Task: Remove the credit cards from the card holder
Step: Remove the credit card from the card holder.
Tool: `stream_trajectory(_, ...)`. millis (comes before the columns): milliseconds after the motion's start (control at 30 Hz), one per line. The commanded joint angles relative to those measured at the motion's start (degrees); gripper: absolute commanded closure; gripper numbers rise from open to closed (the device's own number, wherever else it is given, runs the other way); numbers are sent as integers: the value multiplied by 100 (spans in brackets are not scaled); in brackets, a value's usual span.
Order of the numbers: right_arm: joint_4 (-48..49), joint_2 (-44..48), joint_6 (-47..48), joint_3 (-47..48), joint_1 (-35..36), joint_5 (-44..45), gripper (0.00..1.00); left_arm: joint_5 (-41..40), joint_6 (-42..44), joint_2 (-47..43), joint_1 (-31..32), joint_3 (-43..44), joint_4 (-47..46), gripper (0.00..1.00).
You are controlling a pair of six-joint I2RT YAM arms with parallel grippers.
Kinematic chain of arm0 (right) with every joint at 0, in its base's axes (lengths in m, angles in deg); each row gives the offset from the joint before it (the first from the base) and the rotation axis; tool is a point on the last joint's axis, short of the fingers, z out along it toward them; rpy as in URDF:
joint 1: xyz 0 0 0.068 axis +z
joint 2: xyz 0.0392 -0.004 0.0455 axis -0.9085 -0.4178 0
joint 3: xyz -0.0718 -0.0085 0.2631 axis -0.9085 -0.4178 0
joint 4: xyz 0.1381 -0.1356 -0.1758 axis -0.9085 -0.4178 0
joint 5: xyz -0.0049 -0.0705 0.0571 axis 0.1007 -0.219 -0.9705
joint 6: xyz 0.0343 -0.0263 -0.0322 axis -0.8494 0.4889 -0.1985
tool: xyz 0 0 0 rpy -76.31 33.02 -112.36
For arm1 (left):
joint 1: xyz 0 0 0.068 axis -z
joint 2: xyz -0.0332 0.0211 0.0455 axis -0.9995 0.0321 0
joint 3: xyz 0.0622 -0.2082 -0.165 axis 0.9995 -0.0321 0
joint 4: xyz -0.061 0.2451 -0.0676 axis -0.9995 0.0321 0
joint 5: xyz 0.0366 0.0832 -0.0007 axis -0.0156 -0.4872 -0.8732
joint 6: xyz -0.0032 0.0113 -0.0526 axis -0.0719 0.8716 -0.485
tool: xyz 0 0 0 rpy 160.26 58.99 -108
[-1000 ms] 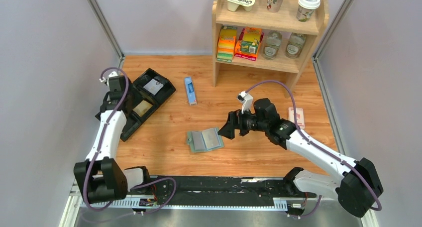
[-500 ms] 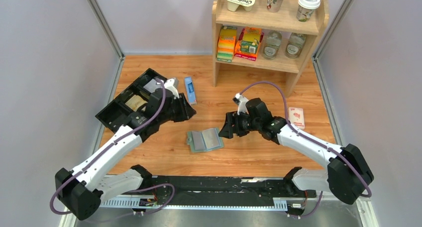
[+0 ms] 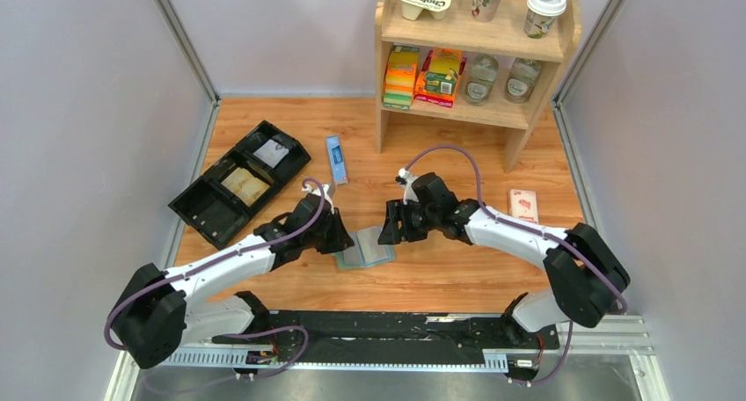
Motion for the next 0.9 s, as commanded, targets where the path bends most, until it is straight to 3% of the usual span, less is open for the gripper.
stream_trajectory(0, 142, -404, -100, 435, 188, 266, 41, -188, -289, 68, 36, -498, -587, 82)
stream_trajectory(367, 98, -1300, -136, 902, 513, 697, 48, -276, -394, 516, 54, -956, -623, 86)
stream_trajectory(867, 133, -1644, -118, 1069, 662, 303, 49, -329, -597, 639, 89, -1185, -807, 89)
